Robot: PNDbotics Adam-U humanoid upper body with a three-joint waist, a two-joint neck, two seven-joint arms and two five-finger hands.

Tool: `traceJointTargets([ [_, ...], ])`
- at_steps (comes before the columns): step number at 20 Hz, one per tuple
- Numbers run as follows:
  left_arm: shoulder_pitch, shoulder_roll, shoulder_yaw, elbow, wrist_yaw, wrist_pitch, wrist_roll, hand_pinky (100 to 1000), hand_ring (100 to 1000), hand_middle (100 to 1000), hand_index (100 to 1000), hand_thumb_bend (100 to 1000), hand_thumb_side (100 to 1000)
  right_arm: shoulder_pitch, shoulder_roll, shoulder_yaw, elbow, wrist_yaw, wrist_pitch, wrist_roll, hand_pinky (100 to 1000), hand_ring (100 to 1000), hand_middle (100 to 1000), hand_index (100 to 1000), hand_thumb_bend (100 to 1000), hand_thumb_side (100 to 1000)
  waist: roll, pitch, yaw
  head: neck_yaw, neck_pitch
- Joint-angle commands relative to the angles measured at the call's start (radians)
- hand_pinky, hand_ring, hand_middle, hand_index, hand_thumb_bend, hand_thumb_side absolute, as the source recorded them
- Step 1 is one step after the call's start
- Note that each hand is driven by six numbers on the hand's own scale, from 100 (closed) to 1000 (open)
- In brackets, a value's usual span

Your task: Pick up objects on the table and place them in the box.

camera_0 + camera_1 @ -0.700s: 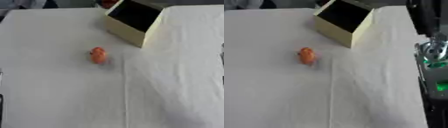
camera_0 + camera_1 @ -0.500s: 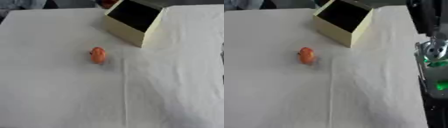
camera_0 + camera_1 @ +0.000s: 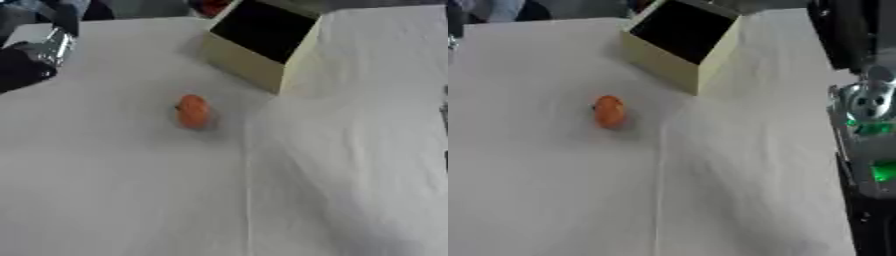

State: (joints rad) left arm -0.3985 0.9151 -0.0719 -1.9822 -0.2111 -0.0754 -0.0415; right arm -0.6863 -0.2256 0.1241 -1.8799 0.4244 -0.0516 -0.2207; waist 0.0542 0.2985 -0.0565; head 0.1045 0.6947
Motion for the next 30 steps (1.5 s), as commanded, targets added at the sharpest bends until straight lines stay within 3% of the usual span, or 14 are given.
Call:
traceJointTargets([
  [1,-0.038,0.107,-0.05,-0.016,0.015,0.012,-0.069,649,748,778,848,100,595,-0.019,-0.013,0.003,-0.008,0.003,-0.002,0.005,762,799,698,736,100,863,0.002,-0.018,-0.002,0.007,0.011],
  [10,-0.158,0.14,-0.175,-0.003,0.01,0.049,-0.231,661,759,779,862,100,555,-0.024,-0.012,0.009,-0.004,-0.004,-0.001,0.009,761,799,698,735,100,864,0.002,-0.015,-0.013,0.016,0.01],
  [16,-0.242,0.112,-0.244,0.023,0.003,0.083,-0.335,670,763,772,871,100,380,-0.022,-0.011,0.012,-0.002,-0.01,-0.002,0.011,761,799,698,735,100,866,0.003,-0.016,-0.015,0.021,0.012],
  [23,-0.335,0.052,-0.316,0.099,-0.068,0.096,-0.428,697,802,778,867,222,294,-0.018,-0.008,0.012,-0.003,-0.014,-0.003,0.01,760,799,697,735,100,867,0.003,-0.019,-0.017,0.022,0.012],
  [27,-0.374,0.01,-0.351,0.169,-0.127,0.089,-0.454,685,810,785,869,158,124,-0.016,-0.008,0.012,-0.004,-0.016,-0.004,0.009,760,799,698,734,100,868,0.003,-0.02,-0.019,0.015,0.012],
  [30,-0.396,-0.02,-0.38,0.212,-0.153,0.08,-0.489,704,838,810,868,146,100,-0.013,-0.008,0.011,-0.004,-0.018,-0.004,0.008,759,799,697,734,100,868,0.004,-0.021,-0.021,0.012,0.012],
])
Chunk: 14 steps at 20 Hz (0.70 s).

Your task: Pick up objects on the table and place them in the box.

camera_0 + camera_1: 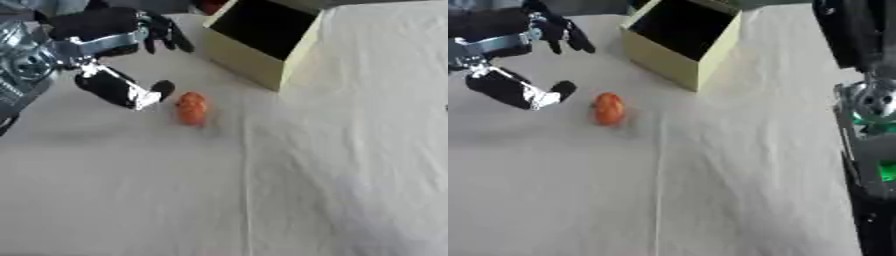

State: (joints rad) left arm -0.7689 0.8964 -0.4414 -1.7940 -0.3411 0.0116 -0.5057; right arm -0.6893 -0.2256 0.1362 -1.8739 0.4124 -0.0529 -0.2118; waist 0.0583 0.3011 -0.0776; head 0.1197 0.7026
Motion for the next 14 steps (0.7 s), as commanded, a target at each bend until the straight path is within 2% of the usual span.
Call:
traceJointTargets([
  [1,-0.031,-0.008,-0.018,0.033,-0.03,-0.012,-0.037,709,844,814,868,184,100,-0.009,-0.008,-0.001,-0.011,-0.006,-0.002,-0.001,759,799,697,734,100,869,0.0,-0.024,-0.001,-0.004,0.005],
  [3,-0.043,-0.025,-0.032,0.053,-0.045,-0.02,-0.055,709,843,812,866,222,128,-0.007,-0.008,-0.001,-0.011,-0.007,-0.003,-0.002,759,799,697,734,100,869,0.001,-0.025,-0.001,-0.005,0.006],
  [5,-0.053,-0.044,-0.044,0.08,-0.068,-0.027,-0.062,713,845,812,869,291,226,-0.005,-0.007,-0.001,-0.012,-0.009,-0.003,-0.002,759,799,697,733,100,869,0.001,-0.026,-0.001,-0.006,0.006],
  [11,-0.063,-0.087,-0.067,0.17,-0.13,-0.101,-0.039,721,852,818,871,383,289,-0.003,-0.007,-0.002,-0.013,-0.012,-0.003,-0.003,758,799,696,733,100,870,0.001,-0.026,-0.005,-0.008,0.004],
  [14,-0.06,-0.099,-0.07,0.202,-0.157,-0.138,-0.024,724,855,820,872,399,290,-0.002,-0.006,-0.001,-0.014,-0.015,-0.003,-0.003,757,798,695,732,100,871,0.001,-0.024,-0.005,-0.012,0.003],
])
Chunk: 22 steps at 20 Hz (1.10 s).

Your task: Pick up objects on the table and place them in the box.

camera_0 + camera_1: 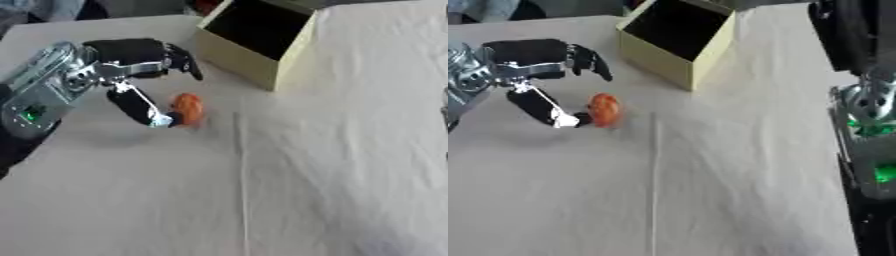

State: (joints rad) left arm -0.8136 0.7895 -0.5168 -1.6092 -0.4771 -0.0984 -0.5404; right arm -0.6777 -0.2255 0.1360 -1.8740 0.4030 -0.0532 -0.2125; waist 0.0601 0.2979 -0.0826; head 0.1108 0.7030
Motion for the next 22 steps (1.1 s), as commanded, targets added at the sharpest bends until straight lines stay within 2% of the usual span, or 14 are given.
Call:
traceJointTargets([
  [1,-0.015,0.003,0.006,0.028,-0.032,-0.038,0.017,722,854,819,870,393,281,-0.013,-0.006,0.0,-0.014,-0.007,-0.003,-0.002,757,798,695,732,100,871,-0.001,-0.02,0.0,-0.004,0.002],
  [11,-0.016,-0.051,0.017,0.14,-0.113,-0.077,0.06,708,839,809,855,321,240,-0.016,-0.007,-0.001,-0.014,-0.015,-0.002,-0.003,756,799,694,731,100,873,-0.002,-0.011,-0.007,-0.006,-0.005],
  [16,-0.018,-0.08,0.035,0.186,-0.129,-0.082,0.091,690,826,807,852,236,226,-0.019,-0.008,-0.001,-0.014,-0.019,0.0,-0.003,756,800,695,730,100,874,-0.005,-0.003,-0.012,-0.004,-0.013],
  [22,-0.019,-0.098,0.041,0.224,-0.172,-0.092,0.107,657,810,788,846,228,192,-0.021,-0.009,-0.001,-0.015,-0.023,0.0,-0.004,755,800,695,730,100,875,-0.004,0.003,-0.013,-0.003,-0.017],
])
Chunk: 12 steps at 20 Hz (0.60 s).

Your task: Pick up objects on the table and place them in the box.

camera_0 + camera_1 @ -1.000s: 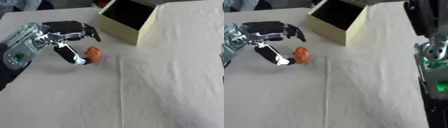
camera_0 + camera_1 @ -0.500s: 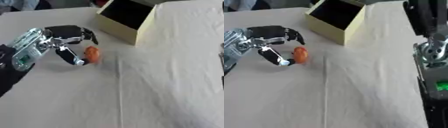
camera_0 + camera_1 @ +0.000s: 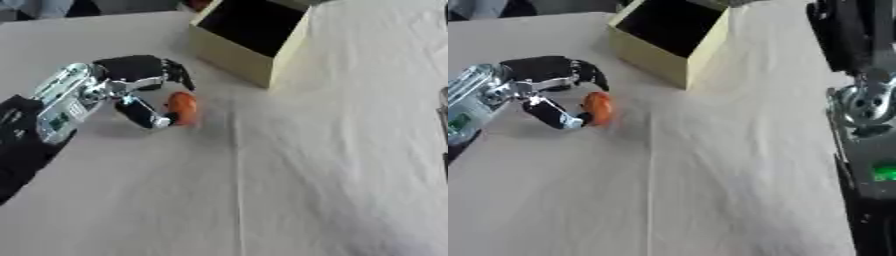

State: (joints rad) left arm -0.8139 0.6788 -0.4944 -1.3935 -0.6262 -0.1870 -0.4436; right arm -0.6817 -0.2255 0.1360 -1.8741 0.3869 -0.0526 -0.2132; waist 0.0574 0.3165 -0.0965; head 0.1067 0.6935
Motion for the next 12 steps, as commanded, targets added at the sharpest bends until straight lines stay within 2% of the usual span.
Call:
traceJointTargets([
  [1,-0.017,0.01,0.021,0.015,-0.031,-0.005,0.014,649,804,783,843,224,193,-0.016,-0.008,-0.001,-0.016,-0.008,-0.001,-0.003,755,800,695,730,100,875,-0.002,-0.015,0.0,0.001,-0.009],
  [8,-0.016,0.0,0.021,0.043,-0.081,-0.021,0.022,569,754,712,809,220,160,-0.016,-0.007,-0.001,-0.017,-0.012,-0.001,-0.003,755,801,695,730,100,875,-0.004,-0.013,0.0,0.002,-0.014],
  [12,-0.013,-0.001,0.022,0.053,-0.102,-0.032,0.021,518,710,645,772,162,135,-0.015,-0.008,-0.002,-0.017,-0.014,-0.002,-0.003,755,802,695,730,100,876,-0.004,-0.014,0.0,0.002,-0.013],
])
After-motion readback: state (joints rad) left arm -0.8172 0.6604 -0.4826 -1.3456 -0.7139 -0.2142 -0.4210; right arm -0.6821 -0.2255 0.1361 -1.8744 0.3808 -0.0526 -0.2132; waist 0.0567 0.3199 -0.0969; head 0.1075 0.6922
